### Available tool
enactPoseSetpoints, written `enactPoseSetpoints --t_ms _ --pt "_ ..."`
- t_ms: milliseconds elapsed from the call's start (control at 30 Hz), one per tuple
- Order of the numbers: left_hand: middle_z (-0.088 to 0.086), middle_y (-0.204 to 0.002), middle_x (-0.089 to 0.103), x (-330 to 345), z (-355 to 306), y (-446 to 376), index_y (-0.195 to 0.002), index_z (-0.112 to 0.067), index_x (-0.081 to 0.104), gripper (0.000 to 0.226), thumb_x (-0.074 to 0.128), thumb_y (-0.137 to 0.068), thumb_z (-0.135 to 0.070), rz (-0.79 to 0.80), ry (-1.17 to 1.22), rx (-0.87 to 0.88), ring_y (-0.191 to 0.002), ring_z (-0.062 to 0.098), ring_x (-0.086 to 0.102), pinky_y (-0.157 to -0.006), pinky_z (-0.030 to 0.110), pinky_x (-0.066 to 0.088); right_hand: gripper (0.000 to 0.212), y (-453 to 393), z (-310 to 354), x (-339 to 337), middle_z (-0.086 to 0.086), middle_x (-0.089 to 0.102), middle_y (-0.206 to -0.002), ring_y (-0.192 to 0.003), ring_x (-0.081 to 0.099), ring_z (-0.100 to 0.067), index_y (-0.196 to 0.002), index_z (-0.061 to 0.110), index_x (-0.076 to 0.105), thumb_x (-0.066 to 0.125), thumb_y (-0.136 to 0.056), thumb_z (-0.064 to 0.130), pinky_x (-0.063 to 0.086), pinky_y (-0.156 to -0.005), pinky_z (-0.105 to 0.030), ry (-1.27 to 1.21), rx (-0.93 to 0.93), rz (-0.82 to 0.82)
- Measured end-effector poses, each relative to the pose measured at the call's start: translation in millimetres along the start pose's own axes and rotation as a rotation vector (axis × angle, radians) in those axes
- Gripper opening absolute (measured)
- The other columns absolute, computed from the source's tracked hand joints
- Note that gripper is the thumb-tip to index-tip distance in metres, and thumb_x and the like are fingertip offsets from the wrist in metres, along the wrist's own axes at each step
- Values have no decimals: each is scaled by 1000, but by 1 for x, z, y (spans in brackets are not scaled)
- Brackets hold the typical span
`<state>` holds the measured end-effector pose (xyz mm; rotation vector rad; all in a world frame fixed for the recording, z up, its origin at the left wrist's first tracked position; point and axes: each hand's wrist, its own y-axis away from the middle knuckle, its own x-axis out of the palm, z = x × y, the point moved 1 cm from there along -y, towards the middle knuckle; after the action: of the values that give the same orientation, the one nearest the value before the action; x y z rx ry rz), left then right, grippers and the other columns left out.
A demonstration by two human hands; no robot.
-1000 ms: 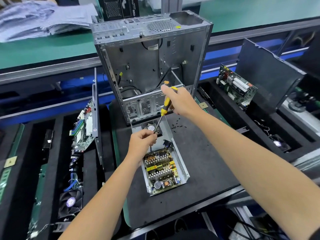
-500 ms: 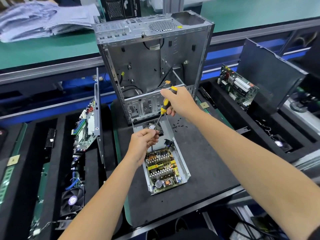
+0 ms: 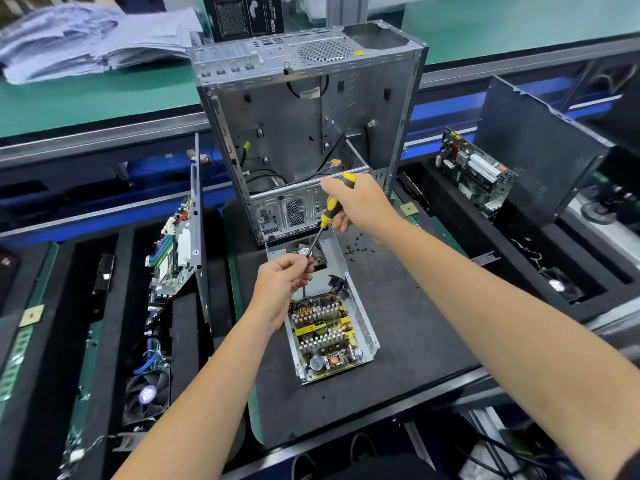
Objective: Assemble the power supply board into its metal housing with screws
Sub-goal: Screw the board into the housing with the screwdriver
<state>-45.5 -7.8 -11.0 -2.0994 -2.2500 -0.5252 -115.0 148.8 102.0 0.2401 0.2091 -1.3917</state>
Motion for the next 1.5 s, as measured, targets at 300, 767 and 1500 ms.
enactPoseSetpoints --t_ms 300,767,1500 --pt "5 -81 70 -2 6 -2 -87 -11 73 15 60 -93 -7 71 -183 14 -76 15 62 -73 26 51 22 -1 -7 -3 -16 67 -63 -45 61 -21 -71 9 48 57 -88 17 46 -42 -24 63 6 24" --pt "-1 -94 63 6 7 -29 -102 -19 62 18 70 -86 -15 216 -758 2 -83 11 59 -70 13 47 24 -6 -16 -25 -12 65 -57 -47 65 -24 -69 7 49 59 -87 18 49 -43 -25 144 -12 -18" --pt "11 -107 63 40 36 -62 -107 -7 57 36 73 -80 -24 434 -1431 -114 -89 26 62 -73 38 53 34 -7 -30 -44 -2 64 -55 -47 65 -16 -86 -7 52 61 -90 25 49 -44 -20 328 -40 98"
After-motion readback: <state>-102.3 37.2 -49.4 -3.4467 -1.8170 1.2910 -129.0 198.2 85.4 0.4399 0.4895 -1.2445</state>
